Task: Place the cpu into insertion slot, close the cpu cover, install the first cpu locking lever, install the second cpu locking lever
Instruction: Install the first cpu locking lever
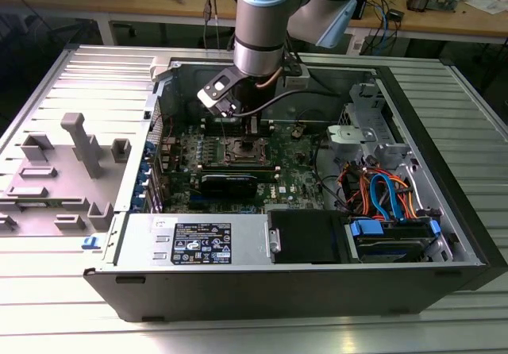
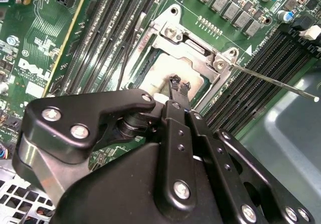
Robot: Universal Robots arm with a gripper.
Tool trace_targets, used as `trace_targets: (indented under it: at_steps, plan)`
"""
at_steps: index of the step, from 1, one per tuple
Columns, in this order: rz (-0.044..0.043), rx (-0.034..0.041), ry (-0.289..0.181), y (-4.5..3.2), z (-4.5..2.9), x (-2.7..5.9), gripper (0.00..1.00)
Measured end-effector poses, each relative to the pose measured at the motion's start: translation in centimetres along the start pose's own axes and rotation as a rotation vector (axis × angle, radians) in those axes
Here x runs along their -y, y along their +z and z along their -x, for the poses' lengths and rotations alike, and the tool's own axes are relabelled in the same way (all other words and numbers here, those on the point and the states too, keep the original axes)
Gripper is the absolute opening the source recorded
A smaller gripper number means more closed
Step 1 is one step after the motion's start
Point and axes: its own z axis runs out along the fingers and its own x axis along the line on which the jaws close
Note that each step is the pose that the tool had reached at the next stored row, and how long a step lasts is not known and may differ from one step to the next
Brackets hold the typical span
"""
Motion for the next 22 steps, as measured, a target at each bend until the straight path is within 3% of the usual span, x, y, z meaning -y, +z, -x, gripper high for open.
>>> trace_targets:
  at_steps: [5,9,14,18,22]
  plan:
    - [0.0003,-0.0003,-0.002,0.07,0.40,1.01,0.11]
    - [0.0012,0.0010,-0.031,-0.06,0.45,1.27,0.11]
    - [0.0026,0.0016,-0.061,-0.88,0.48,1.36,0.11]
    - [0.0044,0.0030,-0.105,-1.23,0.51,1.45,0.11]
    - [0.0070,0.0068,-0.189,-1.24,0.53,1.47,0.11]
